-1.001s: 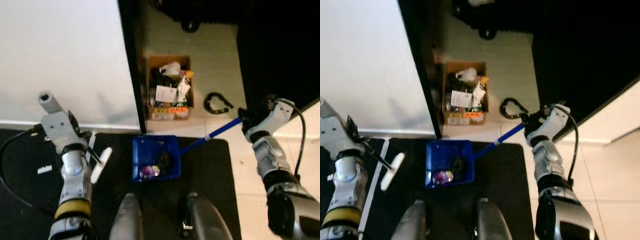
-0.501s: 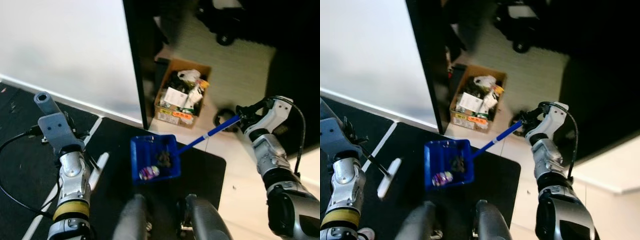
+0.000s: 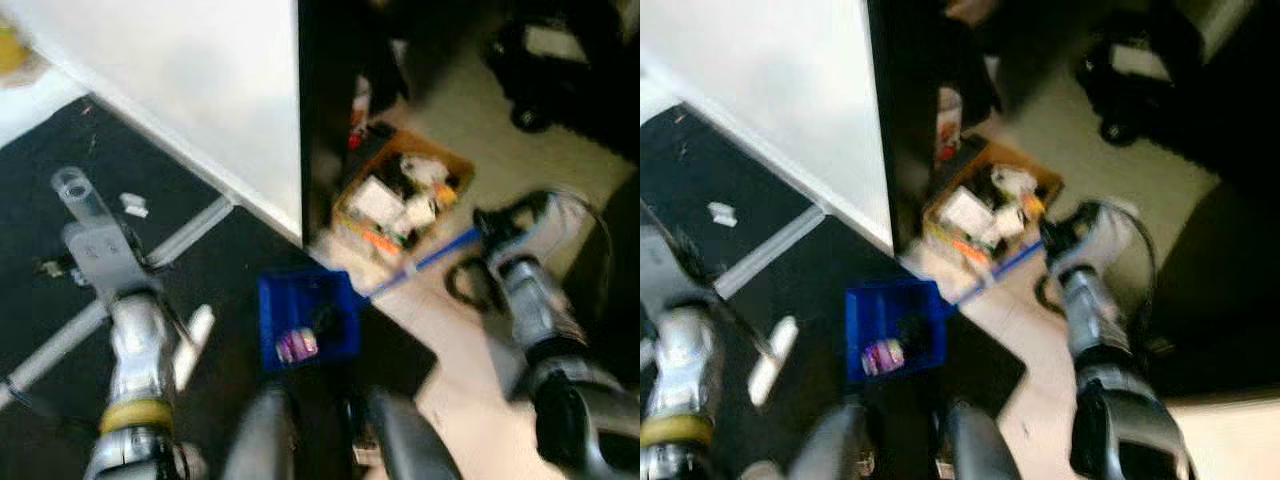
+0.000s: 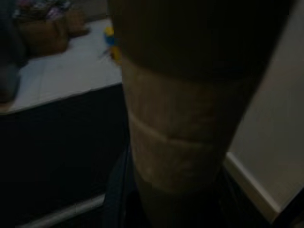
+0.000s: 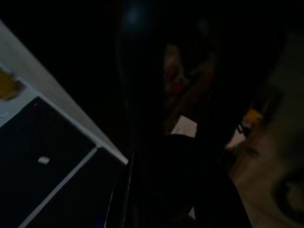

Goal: Sweep floor

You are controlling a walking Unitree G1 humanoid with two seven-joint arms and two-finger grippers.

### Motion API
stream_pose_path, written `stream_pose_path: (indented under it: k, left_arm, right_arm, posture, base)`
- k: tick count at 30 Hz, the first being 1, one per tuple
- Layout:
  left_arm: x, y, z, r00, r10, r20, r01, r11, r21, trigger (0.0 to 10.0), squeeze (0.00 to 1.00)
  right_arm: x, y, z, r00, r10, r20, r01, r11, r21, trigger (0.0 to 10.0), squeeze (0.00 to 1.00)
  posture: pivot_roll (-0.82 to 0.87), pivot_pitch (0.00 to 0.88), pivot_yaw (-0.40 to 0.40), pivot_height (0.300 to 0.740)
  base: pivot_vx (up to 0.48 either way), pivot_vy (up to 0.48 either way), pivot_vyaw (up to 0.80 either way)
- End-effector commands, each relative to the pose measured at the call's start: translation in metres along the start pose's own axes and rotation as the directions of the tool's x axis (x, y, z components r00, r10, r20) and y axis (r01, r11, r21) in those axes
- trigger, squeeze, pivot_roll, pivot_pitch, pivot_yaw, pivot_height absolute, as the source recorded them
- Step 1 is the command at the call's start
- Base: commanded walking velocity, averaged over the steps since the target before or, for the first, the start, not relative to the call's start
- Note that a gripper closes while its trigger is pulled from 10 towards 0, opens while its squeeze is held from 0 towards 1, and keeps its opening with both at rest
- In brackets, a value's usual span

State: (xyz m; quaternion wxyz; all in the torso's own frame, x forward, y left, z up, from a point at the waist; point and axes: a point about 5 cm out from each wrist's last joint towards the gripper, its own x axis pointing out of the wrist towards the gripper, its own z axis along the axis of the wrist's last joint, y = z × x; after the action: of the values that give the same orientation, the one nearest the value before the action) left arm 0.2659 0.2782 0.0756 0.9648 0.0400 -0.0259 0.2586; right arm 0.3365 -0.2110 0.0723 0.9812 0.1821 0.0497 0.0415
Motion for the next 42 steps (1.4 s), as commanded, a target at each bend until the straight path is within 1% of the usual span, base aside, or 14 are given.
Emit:
stream_pose_path:
  k: [1, 5, 9, 16, 20, 23, 25, 29, 30, 31, 33, 35, 38, 42]
  left_arm:
    - [-0.001, -0.004, -0.006, 0.999, -0.023, -0.046, 0.023, 1.0, -0.014, 10.0, 0.0]
    - [-0.003, -0.011, -0.014, 0.994, -0.05, -0.102, 0.047, 0.999, -0.025, 10.0, 0.0]
    - [-0.006, -0.023, -0.012, 0.988, -0.117, -0.099, 0.114, 0.993, -0.041, 10.0, 0.0]
    - [-0.006, -0.023, -0.011, 0.988, -0.123, -0.092, 0.122, 0.992, -0.019, 10.0, 0.0]
    - [-0.007, -0.026, -0.01, 0.978, -0.188, -0.088, 0.186, 0.982, -0.03, 10.0, 0.0]
    - [-0.007, -0.027, -0.01, 0.977, -0.194, -0.09, 0.192, 0.981, -0.027, 10.0, 0.0]
    - [-0.008, -0.026, -0.01, 0.976, -0.198, -0.091, 0.198, 0.98, -0.01, 10.0, 0.0]
    - [-0.008, -0.026, -0.01, 0.976, -0.198, -0.092, 0.198, 0.98, -0.009, 10.0, 0.0]
    - [-0.007, -0.026, -0.01, 0.974, -0.206, -0.091, 0.206, 0.979, -0.006, 10.0, 0.0]
    - [-0.008, -0.026, -0.01, 0.973, -0.211, -0.092, 0.211, 0.977, -0.006, 10.0, 0.0]
    - [-0.008, -0.026, -0.01, 0.973, -0.211, -0.092, 0.211, 0.977, -0.006, 10.0, 0.0]
    - [-0.007, -0.026, -0.01, 0.972, -0.214, -0.093, 0.215, 0.977, -0.007, 10.0, 0.0]
    - [-0.008, -0.028, -0.012, 0.968, -0.231, -0.099, 0.231, 0.973, -0.014, 10.0, 0.0]
    - [-0.009, -0.03, -0.012, 0.963, -0.25, -0.104, 0.248, 0.968, -0.026, 10.0, 0.0]
  right_arm:
    - [-0.002, -0.004, 0.004, 0.999, -0.012, 0.038, 0.011, 0.999, 0.038, 10.0, 0.0]
    - [-0.002, -0.004, 0.003, 0.999, -0.019, 0.037, 0.018, 0.999, 0.041, 10.0, 0.0]
    - [-0.003, -0.006, 0.001, 0.999, -0.034, 0.028, 0.032, 0.999, 0.039, 10.0, 0.0]
    - [-0.003, -0.006, 0.001, 0.999, -0.039, 0.028, 0.037, 0.998, 0.04, 10.0, 0.0]
    - [-0.003, -0.01, 0.005, 0.998, -0.051, 0.04, 0.05, 0.998, 0.047, 10.0, 0.0]
    - [-0.003, -0.011, 0.007, 0.997, -0.059, 0.047, 0.056, 0.997, 0.048, 10.0, 0.0]
    - [-0.002, -0.023, 0.022, 0.989, -0.113, 0.091, 0.107, 0.992, 0.061, 10.0, 0.0]
    - [-0.002, -0.028, 0.031, 0.984, -0.135, 0.114, 0.129, 0.99, 0.06, 10.0, 0.0]
    - [-0.002, -0.04, 0.049, 0.971, -0.182, 0.155, 0.177, 0.983, 0.047, 10.0, 0.0]
    - [-0.003, -0.046, 0.059, 0.962, -0.212, 0.172, 0.207, 0.977, 0.044, 10.0, 0.0]
    - [-0.003, -0.046, 0.059, 0.962, -0.212, 0.172, 0.207, 0.977, 0.044, 10.0, 0.0]
    - [-0.003, -0.051, 0.067, 0.954, -0.238, 0.184, 0.232, 0.971, 0.052, 10.0, 0.0]
    - [-0.006, -0.066, 0.082, 0.935, -0.313, 0.164, 0.309, 0.95, 0.048, 10.0, 0.0]
    - [-0.008, -0.073, 0.086, 0.927, -0.348, 0.142, 0.347, 0.937, 0.034, 10.0, 0.0]
  posture:
    - [0.06, 0.101, -0.065, 0.74]
    - [0.06, 0.103, -0.063, 0.74]
    - [0.06, 0.104, -0.065, 0.74]
    - [0.06, 0.106, -0.068, 0.74]
    - [0.06, 0.106, -0.069, 0.74]
    - [0.06, 0.105, -0.069, 0.74]
    - [0.06, 0.104, -0.068, 0.74]
    - [0.06, 0.104, -0.066, 0.74]
    - [0.06, 0.104, -0.065, 0.74]
    - [0.06, 0.104, -0.065, 0.74]
    - [0.06, 0.104, -0.065, 0.74]
    - [0.06, 0.103, -0.064, 0.74]
    - [0.05, 0.1, -0.061, 0.74]
    - [0.05, 0.096, -0.057, 0.74]
  base:
    - [0.0, 0.0, 0.0]
    - [0.0, 0.0, 0.0]
    - [0.0, 0.0, 0.0]
    - [0.0, 0.0, 0.0]
    - [0.0, 0.0, 0.0]
    - [0.0, 0.0, 0.0]
    - [0.0, 0.0, 0.0]
    - [0.0, 0.0, 0.0]
    - [0.0, 0.0, 0.0]
    - [0.0, 0.0, 0.0]
    - [0.0, 0.0, 0.0]
    - [0.0, 0.0, 0.0]
    - [0.0, 0.0, 0.0]
    - [0.0, 0.0, 0.0]
